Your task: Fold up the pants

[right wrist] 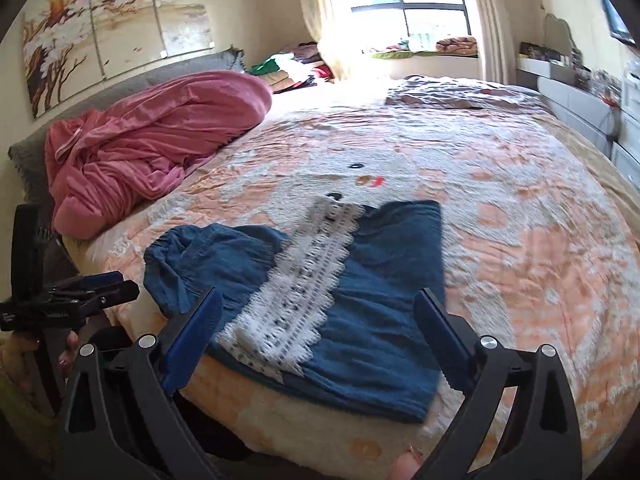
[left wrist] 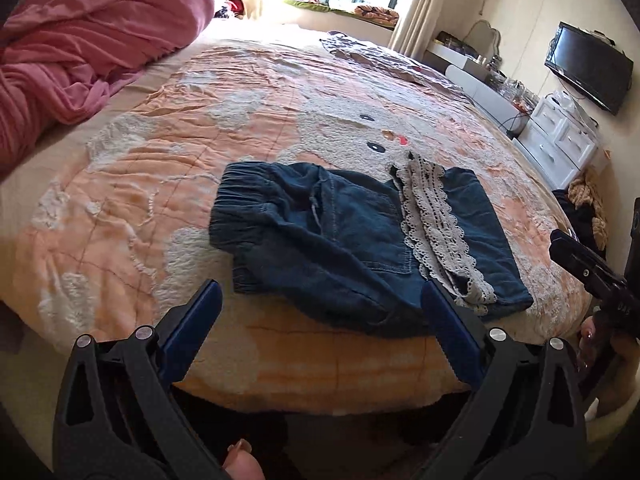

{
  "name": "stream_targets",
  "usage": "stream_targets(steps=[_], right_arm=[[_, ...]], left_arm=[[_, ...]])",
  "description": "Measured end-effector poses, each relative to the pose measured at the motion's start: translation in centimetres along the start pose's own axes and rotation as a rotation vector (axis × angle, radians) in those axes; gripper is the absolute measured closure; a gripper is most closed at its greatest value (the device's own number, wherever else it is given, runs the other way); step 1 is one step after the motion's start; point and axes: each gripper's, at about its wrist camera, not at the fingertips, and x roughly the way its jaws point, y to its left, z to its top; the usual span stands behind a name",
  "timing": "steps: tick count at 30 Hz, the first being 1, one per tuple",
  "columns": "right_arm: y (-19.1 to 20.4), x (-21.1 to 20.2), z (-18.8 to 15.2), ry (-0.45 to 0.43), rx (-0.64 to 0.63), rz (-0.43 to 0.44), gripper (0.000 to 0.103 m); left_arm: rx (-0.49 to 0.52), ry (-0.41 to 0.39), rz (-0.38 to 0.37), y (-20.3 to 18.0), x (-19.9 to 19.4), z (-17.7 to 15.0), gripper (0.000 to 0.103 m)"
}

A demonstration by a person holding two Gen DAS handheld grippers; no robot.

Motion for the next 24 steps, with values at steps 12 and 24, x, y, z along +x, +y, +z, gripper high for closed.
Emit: stream_targets(steps=[12, 24], right_arm=[[7.6, 8.4, 5.7, 0.156, -0.169, 0.193, 0.007], [14.9, 18.9, 9.4, 0.396, -0.342, 0.329, 0.007]], left_arm=[[-0.157, 0.023, -0.023, 4.7, 1.3, -1.0, 0.01], [-0.261, 0.073, -0.13, 5.8, 3.6, -1.8, 0.01]])
